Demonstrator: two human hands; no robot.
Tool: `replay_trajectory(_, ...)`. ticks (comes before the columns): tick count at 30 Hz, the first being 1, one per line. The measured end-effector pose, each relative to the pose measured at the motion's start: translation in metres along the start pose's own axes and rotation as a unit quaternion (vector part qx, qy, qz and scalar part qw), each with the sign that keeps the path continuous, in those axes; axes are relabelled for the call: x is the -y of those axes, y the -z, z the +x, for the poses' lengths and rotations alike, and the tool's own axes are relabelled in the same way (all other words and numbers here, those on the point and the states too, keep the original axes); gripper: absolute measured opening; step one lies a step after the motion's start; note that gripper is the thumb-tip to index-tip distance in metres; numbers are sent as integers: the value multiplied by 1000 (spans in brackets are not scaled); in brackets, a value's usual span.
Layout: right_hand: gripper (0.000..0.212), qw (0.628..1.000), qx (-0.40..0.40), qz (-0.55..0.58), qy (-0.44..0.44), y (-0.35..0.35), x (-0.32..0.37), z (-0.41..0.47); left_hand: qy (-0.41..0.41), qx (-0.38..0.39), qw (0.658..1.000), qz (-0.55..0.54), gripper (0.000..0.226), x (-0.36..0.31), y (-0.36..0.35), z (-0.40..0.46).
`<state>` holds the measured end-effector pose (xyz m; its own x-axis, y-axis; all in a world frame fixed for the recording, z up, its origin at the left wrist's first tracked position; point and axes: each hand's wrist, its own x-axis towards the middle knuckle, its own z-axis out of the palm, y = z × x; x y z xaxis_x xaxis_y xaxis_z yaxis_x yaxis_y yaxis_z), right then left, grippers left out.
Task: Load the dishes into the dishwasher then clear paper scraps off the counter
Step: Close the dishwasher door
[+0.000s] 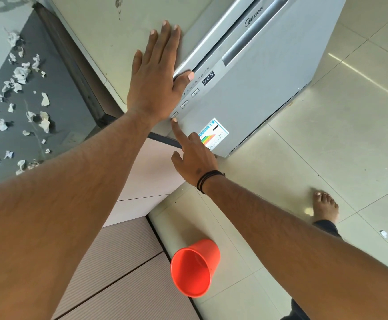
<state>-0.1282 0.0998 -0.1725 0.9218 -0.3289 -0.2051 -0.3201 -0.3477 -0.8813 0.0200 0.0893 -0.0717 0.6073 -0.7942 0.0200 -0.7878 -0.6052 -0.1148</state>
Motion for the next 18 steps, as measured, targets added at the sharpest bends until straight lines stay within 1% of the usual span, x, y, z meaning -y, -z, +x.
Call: replay_trajectory(18,87,999,8,35,-14,-1,0,-9,0,-1,1000,-8,75,-2,1,-1)
